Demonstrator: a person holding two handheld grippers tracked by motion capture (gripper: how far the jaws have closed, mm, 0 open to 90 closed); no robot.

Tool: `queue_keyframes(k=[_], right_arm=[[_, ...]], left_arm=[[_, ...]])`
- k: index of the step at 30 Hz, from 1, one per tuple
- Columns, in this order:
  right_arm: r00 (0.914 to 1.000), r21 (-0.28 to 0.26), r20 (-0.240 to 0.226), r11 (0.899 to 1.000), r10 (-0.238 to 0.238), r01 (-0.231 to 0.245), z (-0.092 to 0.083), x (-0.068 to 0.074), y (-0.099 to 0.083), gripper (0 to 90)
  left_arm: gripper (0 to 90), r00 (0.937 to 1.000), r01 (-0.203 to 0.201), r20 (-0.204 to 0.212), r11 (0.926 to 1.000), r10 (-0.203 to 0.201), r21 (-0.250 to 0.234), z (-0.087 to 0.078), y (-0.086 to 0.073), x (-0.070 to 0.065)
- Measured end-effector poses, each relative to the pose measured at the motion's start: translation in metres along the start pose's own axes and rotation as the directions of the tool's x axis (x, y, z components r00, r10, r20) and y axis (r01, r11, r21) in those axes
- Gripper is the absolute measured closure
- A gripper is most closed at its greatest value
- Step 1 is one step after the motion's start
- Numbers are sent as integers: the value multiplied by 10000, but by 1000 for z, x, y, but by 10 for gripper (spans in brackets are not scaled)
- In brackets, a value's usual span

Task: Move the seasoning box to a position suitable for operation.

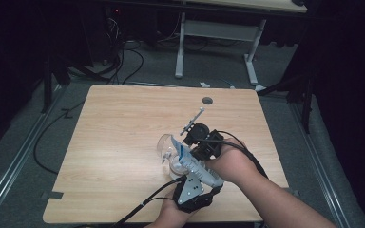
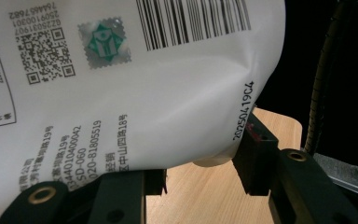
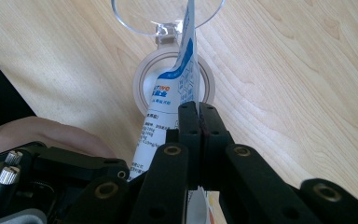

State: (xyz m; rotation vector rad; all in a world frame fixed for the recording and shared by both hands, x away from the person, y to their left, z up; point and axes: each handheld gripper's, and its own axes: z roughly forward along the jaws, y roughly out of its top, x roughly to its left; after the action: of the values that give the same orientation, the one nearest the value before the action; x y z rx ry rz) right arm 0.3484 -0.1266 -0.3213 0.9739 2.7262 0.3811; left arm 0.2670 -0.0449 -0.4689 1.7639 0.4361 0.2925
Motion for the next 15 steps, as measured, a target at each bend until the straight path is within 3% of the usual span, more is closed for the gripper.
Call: queue_keyframes(k=[15], right_arm=[[10000, 13, 5, 10000, -38, 38, 0, 0, 0, 899]], left_arm=[[600, 10000, 41, 0, 10000, -41, -44, 0, 0, 0]])
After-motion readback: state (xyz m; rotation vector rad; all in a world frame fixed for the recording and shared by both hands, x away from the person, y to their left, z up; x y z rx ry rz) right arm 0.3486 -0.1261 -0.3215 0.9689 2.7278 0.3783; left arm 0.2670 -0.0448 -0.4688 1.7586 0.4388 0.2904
